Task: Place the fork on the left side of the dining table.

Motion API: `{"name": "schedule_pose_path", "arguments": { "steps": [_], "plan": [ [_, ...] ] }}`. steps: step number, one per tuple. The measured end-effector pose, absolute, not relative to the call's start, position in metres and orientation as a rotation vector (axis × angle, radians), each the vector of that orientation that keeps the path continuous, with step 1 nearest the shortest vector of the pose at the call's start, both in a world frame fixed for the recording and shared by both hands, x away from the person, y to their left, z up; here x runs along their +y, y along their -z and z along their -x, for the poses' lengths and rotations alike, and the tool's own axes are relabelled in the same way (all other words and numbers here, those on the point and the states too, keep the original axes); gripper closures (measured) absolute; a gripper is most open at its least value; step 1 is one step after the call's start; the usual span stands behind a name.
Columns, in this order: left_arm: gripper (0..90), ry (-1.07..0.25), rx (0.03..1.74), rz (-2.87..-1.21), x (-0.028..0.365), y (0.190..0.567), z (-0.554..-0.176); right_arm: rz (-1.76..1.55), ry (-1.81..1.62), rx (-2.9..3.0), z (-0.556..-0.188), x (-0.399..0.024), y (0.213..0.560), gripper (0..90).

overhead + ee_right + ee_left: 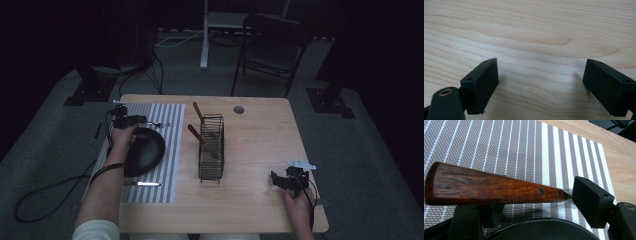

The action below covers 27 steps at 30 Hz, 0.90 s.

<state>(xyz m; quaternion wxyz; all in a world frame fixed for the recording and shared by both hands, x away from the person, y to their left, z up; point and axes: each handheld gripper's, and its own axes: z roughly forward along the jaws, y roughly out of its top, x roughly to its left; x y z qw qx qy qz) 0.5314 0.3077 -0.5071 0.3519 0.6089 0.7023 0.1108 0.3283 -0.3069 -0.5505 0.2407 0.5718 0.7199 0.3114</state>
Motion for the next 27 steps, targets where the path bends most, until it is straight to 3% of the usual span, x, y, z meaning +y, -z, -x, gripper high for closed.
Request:
{"name": "schedule_pose_path", "arguments": {
  "steps": [3,4,8,10,14,17,27],
  "plan": [
    [22.0,-0.274,1.857,-1.584,0.308,0.507,-0.533,-1.564,-0.852,1.970,-0.328,-0.307,0.551,13.0],
    [11.6,-0.285,1.859,-1.617,0.307,0.507,-0.533,-1.565,-0.852,1.970,-0.328,-0.307,0.550,13.0],
    [9.7,-0.322,1.891,-1.643,0.305,0.506,-0.533,-1.564,-0.852,1.970,-0.328,-0.307,0.551,13.0],
    [0.0,-0.332,1.912,-1.657,0.305,0.505,-0.534,-1.564,-0.852,1.970,-0.328,-0.307,0.550,13.0],
    [0.0,-0.321,1.952,-1.608,0.310,0.506,-0.533,-1.565,-0.852,1.969,-0.328,-0.307,0.550,13.0],
    [0.0,-0.369,1.965,-1.685,0.309,0.508,-0.533,-1.564,-0.852,1.970,-0.328,-0.307,0.550,13.0],
    [0.0,-0.361,1.908,-1.704,0.306,0.506,-0.521,-1.564,-0.852,1.970,-0.328,-0.307,0.550,13.0]
  ]
}}
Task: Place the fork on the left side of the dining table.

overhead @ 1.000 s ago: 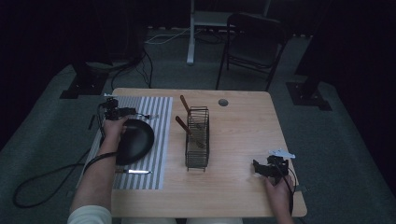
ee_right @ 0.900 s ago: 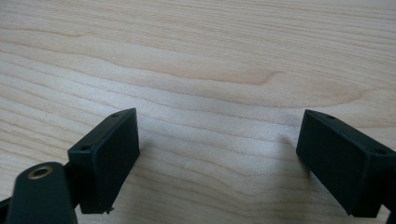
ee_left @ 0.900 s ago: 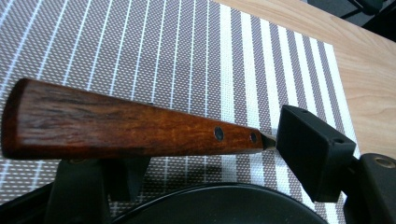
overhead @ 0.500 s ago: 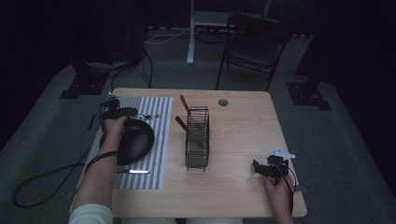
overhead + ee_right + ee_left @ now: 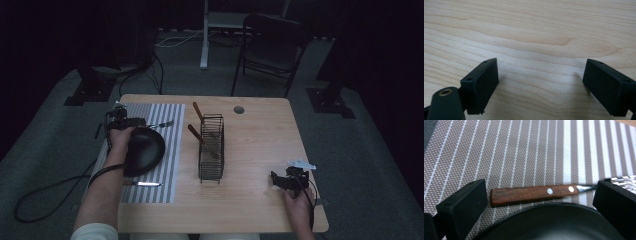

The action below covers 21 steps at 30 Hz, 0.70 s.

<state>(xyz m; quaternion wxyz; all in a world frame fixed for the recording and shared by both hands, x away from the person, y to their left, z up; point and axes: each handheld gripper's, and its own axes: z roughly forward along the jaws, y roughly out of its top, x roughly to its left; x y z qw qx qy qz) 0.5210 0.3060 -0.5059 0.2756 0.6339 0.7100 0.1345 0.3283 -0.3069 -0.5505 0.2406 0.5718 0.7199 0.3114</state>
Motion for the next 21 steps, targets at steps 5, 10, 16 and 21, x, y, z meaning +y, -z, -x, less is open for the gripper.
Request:
{"name": "schedule_pose_path", "arguments": {
  "steps": [5,10,16,21],
  "plan": [
    [0.0,-0.357,1.878,-1.700,0.305,0.502,-0.508,-1.564,-0.852,1.970,-0.328,-0.307,0.550,13.0],
    [0.0,-0.371,1.854,-1.702,0.306,0.498,-0.496,-1.565,-0.852,1.970,-0.328,-0.307,0.550,13.0],
    [0.0,-0.437,1.798,-1.759,0.303,0.495,-0.482,-1.565,-0.852,1.970,-0.328,-0.307,0.550,13.0],
    [0.0,-0.452,1.760,-1.769,0.300,0.491,-0.473,-1.564,-0.852,1.970,-0.328,-0.307,0.550,13.0]
  ]
}}
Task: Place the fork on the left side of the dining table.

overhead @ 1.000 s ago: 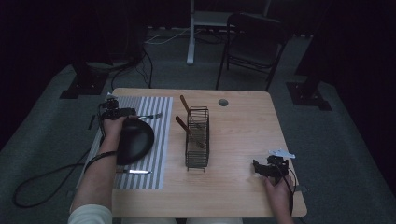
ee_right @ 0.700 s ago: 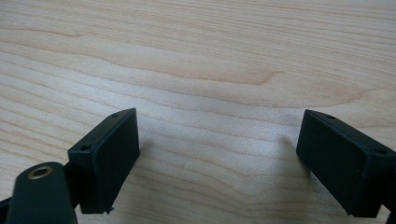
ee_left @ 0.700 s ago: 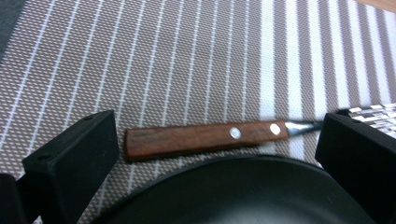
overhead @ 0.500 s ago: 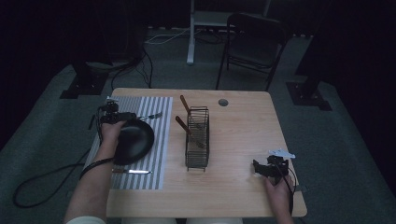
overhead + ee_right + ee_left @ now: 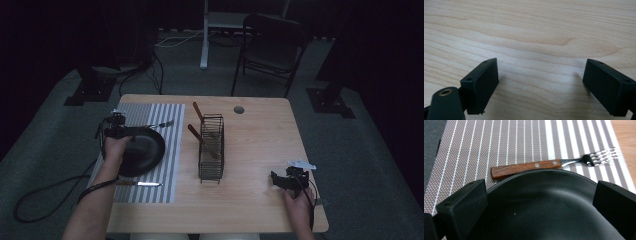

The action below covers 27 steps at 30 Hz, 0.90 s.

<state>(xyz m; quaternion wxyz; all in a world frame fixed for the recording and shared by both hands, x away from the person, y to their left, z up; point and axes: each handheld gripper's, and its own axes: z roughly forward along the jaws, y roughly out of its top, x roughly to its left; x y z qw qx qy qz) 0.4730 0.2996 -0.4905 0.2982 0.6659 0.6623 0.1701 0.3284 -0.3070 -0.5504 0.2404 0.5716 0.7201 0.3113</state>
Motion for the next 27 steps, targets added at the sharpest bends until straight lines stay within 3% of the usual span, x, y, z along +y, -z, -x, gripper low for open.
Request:
{"name": "schedule_pose_path", "arguments": {
  "steps": [27],
  "plan": [
    [0.0,-0.479,1.605,-1.861,0.280,0.491,-0.419,-1.564,-0.852,1.970,-0.328,-0.307,0.550,13.0]
  ]
}}
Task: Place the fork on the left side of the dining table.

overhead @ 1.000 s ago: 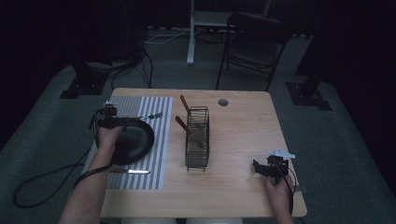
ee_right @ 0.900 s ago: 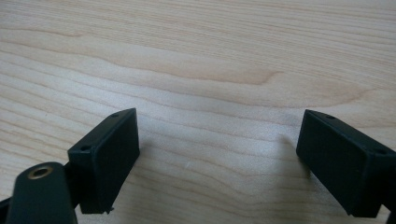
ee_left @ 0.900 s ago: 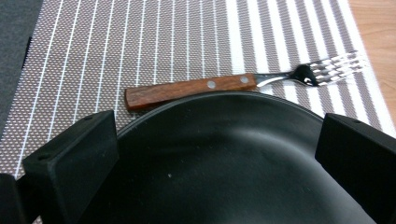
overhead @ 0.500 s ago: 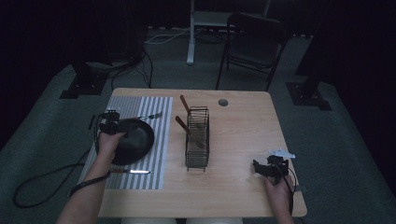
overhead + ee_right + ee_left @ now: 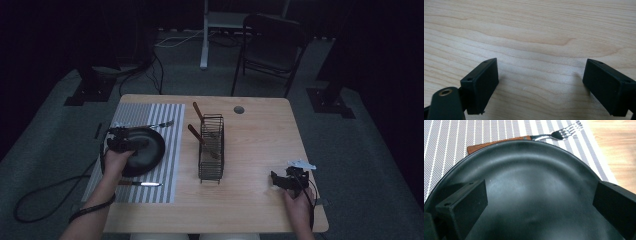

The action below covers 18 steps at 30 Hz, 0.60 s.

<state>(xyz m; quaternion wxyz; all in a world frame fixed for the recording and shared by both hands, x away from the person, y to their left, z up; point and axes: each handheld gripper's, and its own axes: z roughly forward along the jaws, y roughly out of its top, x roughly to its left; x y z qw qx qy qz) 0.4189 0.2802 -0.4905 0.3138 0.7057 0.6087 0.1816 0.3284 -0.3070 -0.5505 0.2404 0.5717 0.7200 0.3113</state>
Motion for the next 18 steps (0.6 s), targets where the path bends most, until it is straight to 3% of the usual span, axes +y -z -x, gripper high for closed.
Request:
{"name": "schedule_pose_path", "arguments": {
  "steps": [18],
  "plan": [
    [0.0,-0.542,1.483,-1.862,0.280,0.494,-0.352,-1.565,-0.852,1.970,-0.328,-0.307,0.550,13.0]
  ]
}}
